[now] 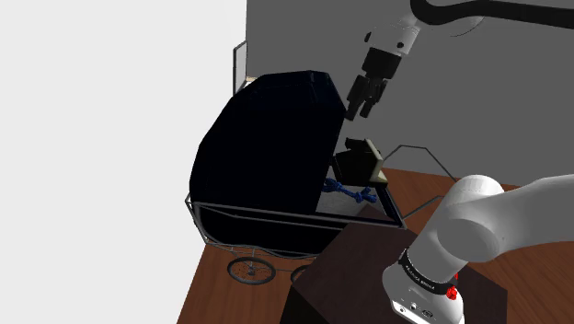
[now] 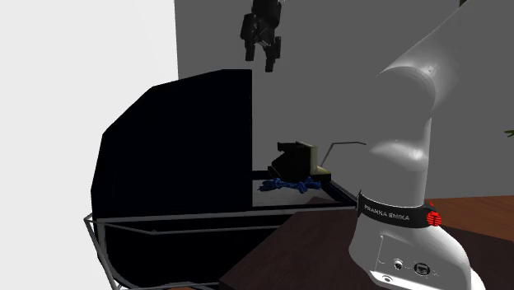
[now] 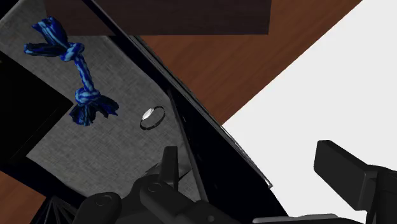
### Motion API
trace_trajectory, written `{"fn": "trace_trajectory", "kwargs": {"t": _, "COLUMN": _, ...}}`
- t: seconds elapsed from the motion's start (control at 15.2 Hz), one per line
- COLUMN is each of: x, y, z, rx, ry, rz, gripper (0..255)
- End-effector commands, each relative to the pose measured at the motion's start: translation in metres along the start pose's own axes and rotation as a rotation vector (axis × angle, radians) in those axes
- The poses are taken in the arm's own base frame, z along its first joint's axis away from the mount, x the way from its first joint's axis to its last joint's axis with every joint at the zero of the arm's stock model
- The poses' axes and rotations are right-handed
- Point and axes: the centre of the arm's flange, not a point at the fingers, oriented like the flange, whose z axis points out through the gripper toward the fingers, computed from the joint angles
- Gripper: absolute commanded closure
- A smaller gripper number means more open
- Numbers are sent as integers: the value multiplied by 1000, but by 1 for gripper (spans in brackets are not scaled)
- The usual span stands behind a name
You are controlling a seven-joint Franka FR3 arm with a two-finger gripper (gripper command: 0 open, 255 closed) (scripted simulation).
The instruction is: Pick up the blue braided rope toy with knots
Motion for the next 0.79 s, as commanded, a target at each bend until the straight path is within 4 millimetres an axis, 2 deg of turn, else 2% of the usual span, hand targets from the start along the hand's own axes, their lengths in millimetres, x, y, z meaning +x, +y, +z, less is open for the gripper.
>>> {"fn": "trace_trajectory", "kwargs": {"t": 0.0, "x": 0, "y": 0, "z": 0, "rx": 0, "ry": 0, "rz": 0, "gripper": 0}}
{"fn": "trace_trajectory", "kwargs": {"t": 0.73, "x": -4, "y": 86, "z": 115, "rx": -15, "ry": 0, "rz": -26, "gripper": 0}}
